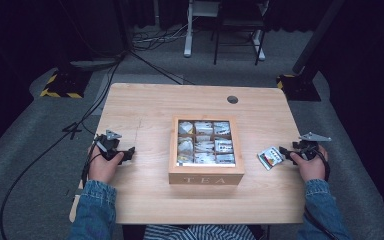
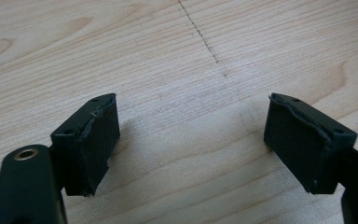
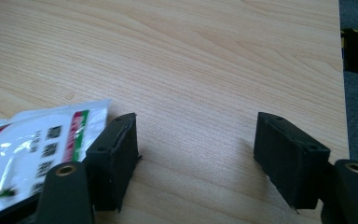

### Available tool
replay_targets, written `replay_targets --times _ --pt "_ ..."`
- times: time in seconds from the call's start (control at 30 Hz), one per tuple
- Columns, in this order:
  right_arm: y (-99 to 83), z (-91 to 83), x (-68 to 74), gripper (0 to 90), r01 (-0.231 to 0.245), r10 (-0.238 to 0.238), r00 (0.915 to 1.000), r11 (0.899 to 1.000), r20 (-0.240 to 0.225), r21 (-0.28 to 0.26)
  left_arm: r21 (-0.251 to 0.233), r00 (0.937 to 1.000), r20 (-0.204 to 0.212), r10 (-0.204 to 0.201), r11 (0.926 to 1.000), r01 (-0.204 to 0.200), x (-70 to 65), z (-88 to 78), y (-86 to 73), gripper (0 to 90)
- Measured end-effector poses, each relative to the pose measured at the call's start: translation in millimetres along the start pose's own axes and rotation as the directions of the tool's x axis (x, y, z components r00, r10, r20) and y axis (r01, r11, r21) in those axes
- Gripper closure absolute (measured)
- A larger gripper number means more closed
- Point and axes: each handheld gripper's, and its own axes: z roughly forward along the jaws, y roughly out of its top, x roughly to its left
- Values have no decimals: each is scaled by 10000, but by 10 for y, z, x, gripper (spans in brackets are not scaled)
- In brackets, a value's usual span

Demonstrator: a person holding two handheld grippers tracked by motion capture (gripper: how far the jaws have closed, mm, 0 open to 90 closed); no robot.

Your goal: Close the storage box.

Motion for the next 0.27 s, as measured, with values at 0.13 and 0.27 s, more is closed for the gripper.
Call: replay_targets --times 0.13,0.27 --pt "-1 -1 1 319 -20 20 10000 10000 10 -11 -5 10000 10 -42 10000 42 -1 2 0 187" --pt "-3 -12 -6 325 -81 81 10000 9999 8 -120 16 10000 -6 -42 10000 42 -3 1 0 183"
